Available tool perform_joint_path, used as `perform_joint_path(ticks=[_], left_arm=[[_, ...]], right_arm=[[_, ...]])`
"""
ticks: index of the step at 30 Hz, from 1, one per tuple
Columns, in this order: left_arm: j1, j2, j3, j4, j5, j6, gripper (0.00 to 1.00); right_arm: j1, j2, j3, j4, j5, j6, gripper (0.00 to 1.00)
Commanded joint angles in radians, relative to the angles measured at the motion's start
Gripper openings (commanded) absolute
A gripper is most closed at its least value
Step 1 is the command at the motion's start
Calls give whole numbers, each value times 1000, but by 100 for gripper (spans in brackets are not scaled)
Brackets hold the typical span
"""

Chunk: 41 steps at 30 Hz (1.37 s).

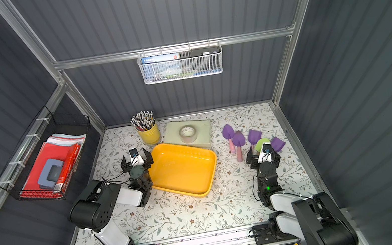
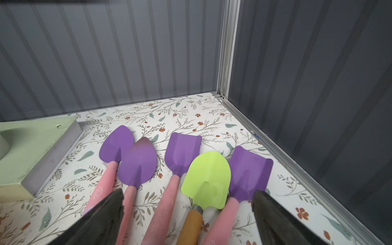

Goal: Take the shovel out of the storage box
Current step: Reset both arms

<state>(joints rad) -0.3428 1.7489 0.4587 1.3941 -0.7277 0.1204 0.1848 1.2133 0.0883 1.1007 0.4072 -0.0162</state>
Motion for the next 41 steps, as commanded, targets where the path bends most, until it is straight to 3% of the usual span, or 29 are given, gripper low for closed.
perform_joint_path(ticks=[1,5,8,11,15,16,41], left_arm=[[24,-54,-62,89,70,1,99],[131,-115,-181,237,195,-106,99],[205,-96,-181,253,291,-160,99],[237,-40,-172,293,333,-177,99],[284,-50,-123,181,424,-205,99],[293,-53,-120,151,435,-215,99],[297,-53,-120,159,439,-215,99]], right_arm=[[-47,118,57,135,-71,5,99],[-62,274,130,174,-106,-9,99],[-114,298,139,131,-172,44,99],[-119,343,113,268,-177,30,99],[-122,297,150,111,-202,42,99],[-122,309,144,145,-198,36,99],[-123,302,146,132,-201,38,99]])
